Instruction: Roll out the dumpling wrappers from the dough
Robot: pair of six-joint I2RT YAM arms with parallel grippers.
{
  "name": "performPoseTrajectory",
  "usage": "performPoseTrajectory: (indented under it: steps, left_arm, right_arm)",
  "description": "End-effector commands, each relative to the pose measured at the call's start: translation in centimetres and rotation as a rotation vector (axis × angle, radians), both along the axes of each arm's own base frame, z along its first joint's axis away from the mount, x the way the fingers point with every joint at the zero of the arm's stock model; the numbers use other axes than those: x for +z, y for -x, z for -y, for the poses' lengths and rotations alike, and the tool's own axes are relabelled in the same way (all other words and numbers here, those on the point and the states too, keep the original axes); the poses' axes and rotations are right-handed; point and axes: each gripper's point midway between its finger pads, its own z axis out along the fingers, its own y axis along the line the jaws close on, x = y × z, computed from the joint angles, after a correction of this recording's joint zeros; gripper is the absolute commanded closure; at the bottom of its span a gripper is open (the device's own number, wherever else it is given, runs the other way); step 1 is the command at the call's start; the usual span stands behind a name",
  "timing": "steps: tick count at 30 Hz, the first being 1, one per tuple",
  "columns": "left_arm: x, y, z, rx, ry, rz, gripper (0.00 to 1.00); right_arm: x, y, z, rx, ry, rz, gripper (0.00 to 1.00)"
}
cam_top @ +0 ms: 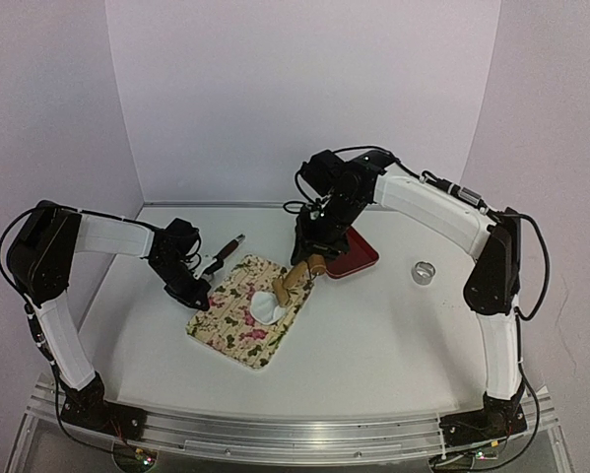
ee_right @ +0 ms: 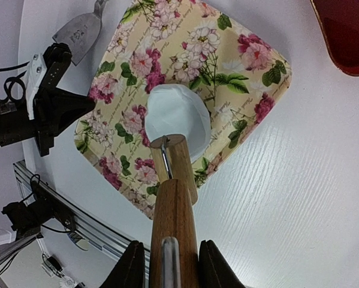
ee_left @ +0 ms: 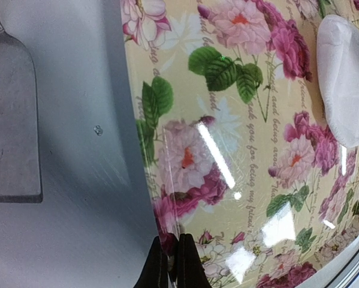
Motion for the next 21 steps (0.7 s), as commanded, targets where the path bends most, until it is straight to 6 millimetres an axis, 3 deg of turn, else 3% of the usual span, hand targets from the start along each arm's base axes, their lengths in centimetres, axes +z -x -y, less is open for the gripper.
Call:
performPoseTrajectory:
  steps: [1,5,11,15,21]
  left_arm:
    - [2.0,-1.0,0.4,-0.061,-0.024,0.078,1.00]
    - [1.9,-0.7,0.8,-0.083,-0.031,0.083,1.00]
    - [1.5,0.1,1.0,-0.106,-0.066,0.088,1.00]
    - [1.4,0.2,1.0,-0.121,-0.094,0.102,1.00]
    - [1.3,0.3,1.1,-0.130,-0.108,0.103,1.00]
  right_arm:
    - [-0.6,0.3,0.3,0.044,0.060,0.008,1.00]
    - [-1.2,0.5,0.0,0.071,0.070,0.008,1.00]
    - [0.7,-0.1,-1.5,0.066,-0.002,0.023,1.00]
    - [1.9,-0.4,-1.5,0.055,-0.014,0.057,1.00]
    - [-0.1,-0.6,-2.5,0.073,-0.016,0.019,1.00]
